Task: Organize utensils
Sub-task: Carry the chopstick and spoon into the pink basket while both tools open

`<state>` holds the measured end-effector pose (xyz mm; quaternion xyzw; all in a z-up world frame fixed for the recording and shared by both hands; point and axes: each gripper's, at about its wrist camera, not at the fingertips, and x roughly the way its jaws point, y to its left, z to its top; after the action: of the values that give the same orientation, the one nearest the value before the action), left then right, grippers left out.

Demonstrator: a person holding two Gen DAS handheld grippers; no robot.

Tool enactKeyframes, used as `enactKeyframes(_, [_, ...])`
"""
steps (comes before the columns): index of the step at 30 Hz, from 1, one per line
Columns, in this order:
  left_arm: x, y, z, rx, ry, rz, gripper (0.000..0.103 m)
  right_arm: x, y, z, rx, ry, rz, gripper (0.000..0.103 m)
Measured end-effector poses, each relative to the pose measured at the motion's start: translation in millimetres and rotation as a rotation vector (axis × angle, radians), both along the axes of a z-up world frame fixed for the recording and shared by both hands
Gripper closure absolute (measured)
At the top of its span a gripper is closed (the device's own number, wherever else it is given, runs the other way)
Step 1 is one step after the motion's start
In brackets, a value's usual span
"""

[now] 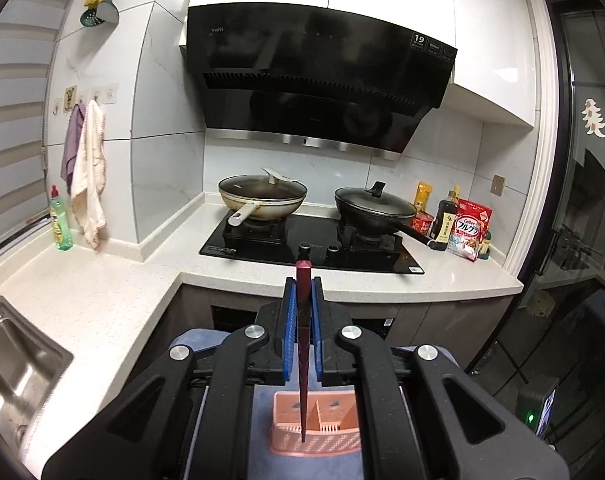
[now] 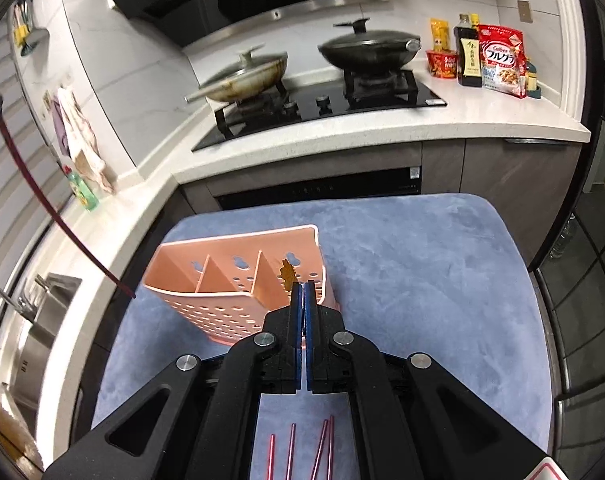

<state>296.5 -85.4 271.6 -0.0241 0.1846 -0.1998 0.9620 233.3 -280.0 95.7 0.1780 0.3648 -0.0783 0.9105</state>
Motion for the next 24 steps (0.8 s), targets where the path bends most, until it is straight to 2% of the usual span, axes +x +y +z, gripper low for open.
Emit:
enactKeyframes(3, [11.6, -7.4, -14.0, 0.018, -0.004, 0.009, 0.096, 9.6, -1.5, -7.7, 0.006, 0.026, 0.010, 0.102])
enactKeyframes(12, [32.8, -10.6, -49.6, 0.041, 0.068, 0.018, 0.096, 26.0, -3.5, -23.2, 0.005, 0.058, 0.006, 0.101])
enactKeyframes(14, [33.3, -7.3, -55.6, 0.043, 0.077, 0.020, 0.094, 27.1, -5.4, -23.2, 0.009, 0.050, 0.002, 0.098])
enactKeyframes(15, [33.0, -5.0, -57.8, 0.043, 0.079, 0.027, 0.084, 26.9, -5.2, -22.7, 0.007, 0.048, -0.003, 0.096])
enactKeyframes(16, [31.9, -2.7, -59.2, 0.045, 0.081, 0.035, 0.064, 25.3, -4.9, -20.6, 0.000, 0.043, -0.007, 0.094])
enactKeyframes(18, [29.0, 1.9, -59.7, 0.047, 0.072, 0.067, 0.034, 19.9, -3.7, -14.2, -0.005, 0.023, -0.006, 0.090])
enactKeyframes(21, [21.0, 11.6, -57.4, 0.046, 0.053, 0.101, 0.023, 7.7, -2.0, -1.7, -0.002, -0.012, -0.007, 0.078])
enactKeyframes(22, [19.6, 14.5, -57.1, 0.044, 0.061, 0.102, 0.023, 3.9, -2.2, 2.0, 0.004, -0.022, -0.007, 0.073])
enactKeyframes(24, [13.6, 23.1, -58.8, 0.043, 0.082, 0.105, 0.023, -10.3, -1.4, 11.1, 0.012, -0.045, -0.009, 0.072])
